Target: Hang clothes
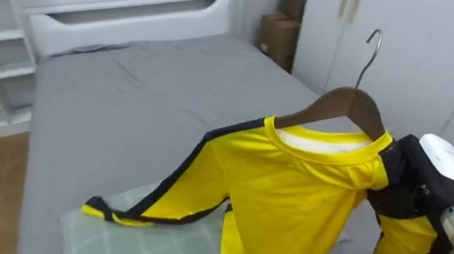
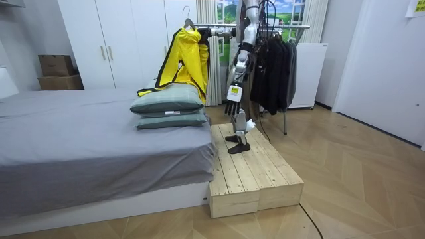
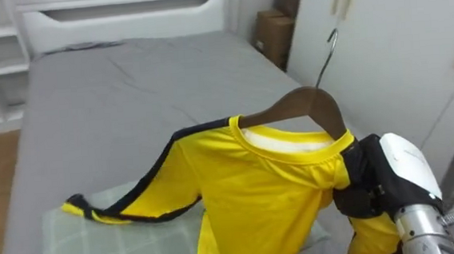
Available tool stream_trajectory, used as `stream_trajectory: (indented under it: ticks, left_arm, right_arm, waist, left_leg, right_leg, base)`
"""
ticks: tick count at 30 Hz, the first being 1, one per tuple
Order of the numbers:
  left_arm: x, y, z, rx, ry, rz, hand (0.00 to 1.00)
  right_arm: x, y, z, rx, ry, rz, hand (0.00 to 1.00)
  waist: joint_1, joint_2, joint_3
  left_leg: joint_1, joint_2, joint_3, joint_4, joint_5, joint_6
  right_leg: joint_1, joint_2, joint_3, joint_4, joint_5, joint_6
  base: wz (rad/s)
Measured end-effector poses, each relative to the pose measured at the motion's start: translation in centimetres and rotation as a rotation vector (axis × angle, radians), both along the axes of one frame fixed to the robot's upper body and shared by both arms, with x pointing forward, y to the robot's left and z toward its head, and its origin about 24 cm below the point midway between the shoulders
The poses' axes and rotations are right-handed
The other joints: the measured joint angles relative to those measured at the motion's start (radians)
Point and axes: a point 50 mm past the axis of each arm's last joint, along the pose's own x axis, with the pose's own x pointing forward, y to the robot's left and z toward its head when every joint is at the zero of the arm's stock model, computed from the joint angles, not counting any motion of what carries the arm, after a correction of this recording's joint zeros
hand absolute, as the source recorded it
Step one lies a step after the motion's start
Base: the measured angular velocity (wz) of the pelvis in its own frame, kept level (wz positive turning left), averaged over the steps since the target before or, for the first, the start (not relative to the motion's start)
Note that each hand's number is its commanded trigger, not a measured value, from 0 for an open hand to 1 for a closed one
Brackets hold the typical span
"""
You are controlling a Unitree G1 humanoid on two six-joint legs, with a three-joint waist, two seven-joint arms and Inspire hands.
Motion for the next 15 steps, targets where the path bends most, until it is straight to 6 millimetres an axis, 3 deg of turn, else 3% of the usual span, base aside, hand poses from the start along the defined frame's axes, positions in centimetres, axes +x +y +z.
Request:
stream_trajectory:
  ticks: [2,4,5,6,7,8,9,10,11,12,13,14,15]
  left_arm:
    - [-0.1,0.3,0.1,0.015,0.007,0.001,0.0]
    - [-0.3,0.7,0.2,0.033,0.01,0.003,0.0]
    - [-0.3,1.0,0.3,0.053,0.012,-0.01,0.0]
    - [-0.3,1.2,0.3,0.063,0.009,-0.013,0.0]
    - [-0.2,1.5,0.5,0.079,0.006,-0.013,0.0]
    - [-0.1,1.9,0.6,0.097,0.001,-0.014,0.0]
    - [0.0,1.9,0.6,0.103,-0.001,-0.014,0.0]
    - [0.0,1.7,0.6,0.108,-0.005,-0.013,0.0]
    - [0.1,1.4,0.5,0.115,-0.016,-0.016,0.0]
    - [0.4,1.3,0.5,0.12,-0.026,-0.022,0.0]
    - [0.8,1.2,0.6,0.128,-0.048,-0.023,0.0]
    - [1.2,0.9,0.6,0.131,-0.068,-0.025,0.0]
    - [1.3,0.8,0.6,0.134,-0.078,-0.024,0.0]
  right_arm:
    - [0.0,0.3,0.7,-0.006,-0.027,0.016,1.0]
    - [0.1,0.4,1.0,-0.009,-0.04,0.028,1.0]
    - [0.0,0.2,1.0,-0.01,-0.044,0.021,1.0]
    - [-0.1,0.1,1.1,-0.01,-0.044,0.017,1.0]
    - [-0.1,0.1,1.0,-0.008,-0.044,0.017,1.0]
    - [-0.3,0.1,0.9,-0.005,-0.043,0.023,1.0]
    - [-0.3,0.2,0.9,-0.006,-0.046,0.028,1.0]
    - [-0.3,0.3,1.0,-0.006,-0.055,0.039,1.0]
    - [-0.2,0.4,1.1,-0.005,-0.066,0.043,1.0]
    - [-0.2,0.4,1.1,-0.006,-0.072,0.042,1.0]
    - [-0.2,0.5,1.0,-0.004,-0.073,0.043,1.0]
    - [-0.2,0.5,1.0,0.0,-0.072,0.043,1.0]
    - [-0.2,0.6,0.9,0.002,-0.069,0.04,1.0]
  waist:
    - [-0.013,-0.004,-0.001]
    - [-0.014,-0.003,-0.0003]
    - [-0.024,-0.008,-0.0014]
    - [-0.028,-0.013,-0.0027]
    - [-0.018,-0.018,-0.0029]
    - [-0.012,-0.025,-0.0048]
    - [-0.01,-0.026,-0.005]
    - [-0.009,-0.024,-0.0038]
    - [-0.005,-0.021,-0.0038]
    - [0.0,-0.026,-0.0063]
    - [0.013,-0.039,0.0004]
    - [0.021,-0.032,0.0005]
    - [0.023,-0.034,0.002]
  left_leg:
    - [0.015,0.031,0.056,0.041,-0.029,-0.021]
    - [0.013,0.072,0.076,0.111,-0.068,-0.042]
    - [0.012,0.098,0.082,0.162,-0.092,-0.057]
    - [0.012,0.11,0.091,0.186,-0.1,-0.067]
    - [0.005,0.138,0.091,0.242,-0.108,-0.082]
    - [-0.018,0.172,0.064,0.337,-0.106,-0.086]
    - [-0.033,0.188,0.04,0.387,-0.101,-0.093]
    - [-0.055,0.2,-0.025,0.461,-0.081,-0.101]
    - [-0.074,0.199,-0.083,0.512,-0.056,-0.101]
    - [-0.086,0.195,-0.113,0.535,-0.04,-0.101]
    - [-0.114,0.168,-0.192,0.551,-0.022,-0.101]
    - [-0.13,0.124,-0.29,0.497,-0.037,-0.102]
    - [-0.134,0.107,-0.329,0.461,-0.043,-0.104]
  right_leg:
    - [-0.001,0.019,0.0,0.012,-0.006,-0.015]
    - [0.004,0.032,-0.012,0.032,-0.02,-0.032]
    - [0.007,0.04,-0.008,0.044,-0.048,-0.043]
    - [0.004,0.043,0.001,0.053,-0.06,-0.048]
    - [-0.002,0.053,0.017,0.066,-0.082,-0.047]
    - [-0.003,0.069,0.042,0.074,-0.087,-0.055]
    - [-0.003,0.075,0.053,0.081,-0.09,-0.06]
    - [0.001,0.085,0.08,0.095,-0.09,-0.079]
    - [0.002,0.097,0.116,0.102,-0.09,-0.081]
    - [0.003,0.106,0.144,0.101,-0.088,-0.084]
    - [0.009,0.119,0.207,0.099,-0.089,-0.088]
    - [0.011,0.126,0.251,0.087,-0.082,-0.091]
    - [0.012,0.129,0.276,0.079,-0.073,-0.087]
  base:
    - [-0.7]
    - [-0.55]
    - [-0.38]
    - [-0.37]
    - [-0.62]
    - [-0.67]
    - [-0.71]
    - [-0.74]
    - [-0.81]
    - [-1.0]
    - [-1.09]
    - [-1.13]
    - [-1.33]
